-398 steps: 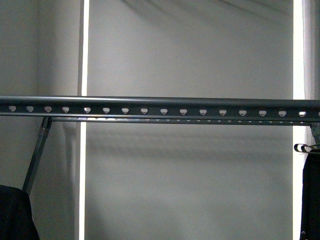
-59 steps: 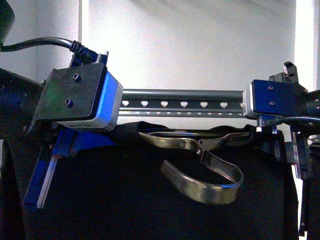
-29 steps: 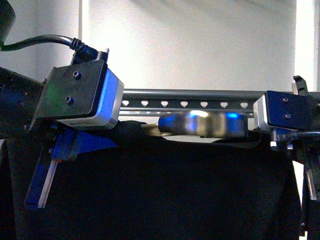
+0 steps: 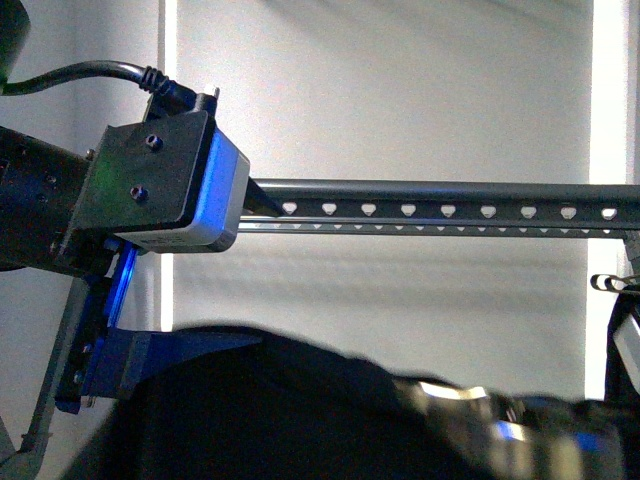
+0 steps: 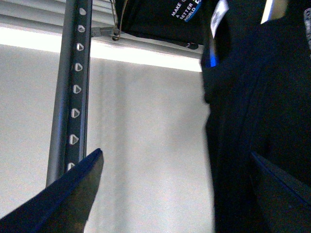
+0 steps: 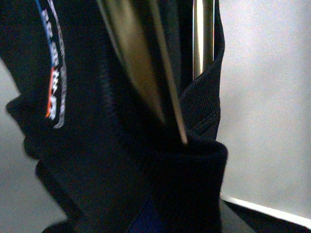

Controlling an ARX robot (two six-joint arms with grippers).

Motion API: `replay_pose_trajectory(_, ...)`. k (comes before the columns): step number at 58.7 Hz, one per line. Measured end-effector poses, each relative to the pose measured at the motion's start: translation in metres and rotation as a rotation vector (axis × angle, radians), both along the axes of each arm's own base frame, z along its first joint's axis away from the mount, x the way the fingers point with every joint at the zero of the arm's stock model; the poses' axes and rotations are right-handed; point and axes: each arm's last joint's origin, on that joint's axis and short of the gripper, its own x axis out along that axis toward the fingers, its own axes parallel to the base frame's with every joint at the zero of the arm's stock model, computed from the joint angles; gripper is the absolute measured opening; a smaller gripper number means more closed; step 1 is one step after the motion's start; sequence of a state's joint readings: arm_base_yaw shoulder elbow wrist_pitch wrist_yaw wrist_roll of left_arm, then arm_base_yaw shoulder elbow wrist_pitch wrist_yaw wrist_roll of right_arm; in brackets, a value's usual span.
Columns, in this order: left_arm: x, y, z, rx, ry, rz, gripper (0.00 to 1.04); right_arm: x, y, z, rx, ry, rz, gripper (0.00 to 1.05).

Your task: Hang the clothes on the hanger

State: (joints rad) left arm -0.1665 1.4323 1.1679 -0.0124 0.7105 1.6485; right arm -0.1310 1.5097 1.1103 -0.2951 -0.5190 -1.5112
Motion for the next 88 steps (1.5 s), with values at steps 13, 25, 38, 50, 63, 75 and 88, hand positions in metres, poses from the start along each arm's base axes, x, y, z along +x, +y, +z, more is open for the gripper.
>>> replay_pose_trajectory(13, 0.000, 0.000, 0.001, 0.001, -0.005, 0.001, 0.98, -0.015, -0.031, -0.018, 0.212, 0.261, -0.121, 0.04)
replay_pose_trajectory(25, 0.003, 0.015, 0.028, -0.979, 0.474, 0.148, 0.98, -0.050, -0.040, 0.011, 0.626, 0.386, -0.245, 0.03)
replay_pose_trajectory(38, 0.007, 0.046, 0.048, -1.623, 0.746, 0.218, 0.98, -0.065, -0.040, 0.027, 0.885, 0.426, -0.360, 0.03)
replay_pose_trajectory(50, 0.008, 0.063, 0.053, -1.789, 0.695, 0.253, 0.98, -0.054, -0.045, 0.038, 1.111, 0.459, -0.510, 0.03)
replay_pose_trajectory(63, 0.008, 0.062, 0.054, -1.793, 0.683, 0.238, 0.98, -0.035, -0.044, 0.045, 1.359, 0.500, -0.591, 0.03)
replay_pose_trajectory(75, 0.007, 0.056, 0.049, -1.755, 0.737, 0.220, 0.98, -0.007, -0.033, 0.047, 1.549, 0.583, -0.665, 0.03)
replay_pose_trajectory(88, -0.006, 0.049, 0.045, -1.710, 0.773, 0.161, 0.98, 0.025, -0.024, 0.049, 1.695, 0.655, -0.756, 0.03)
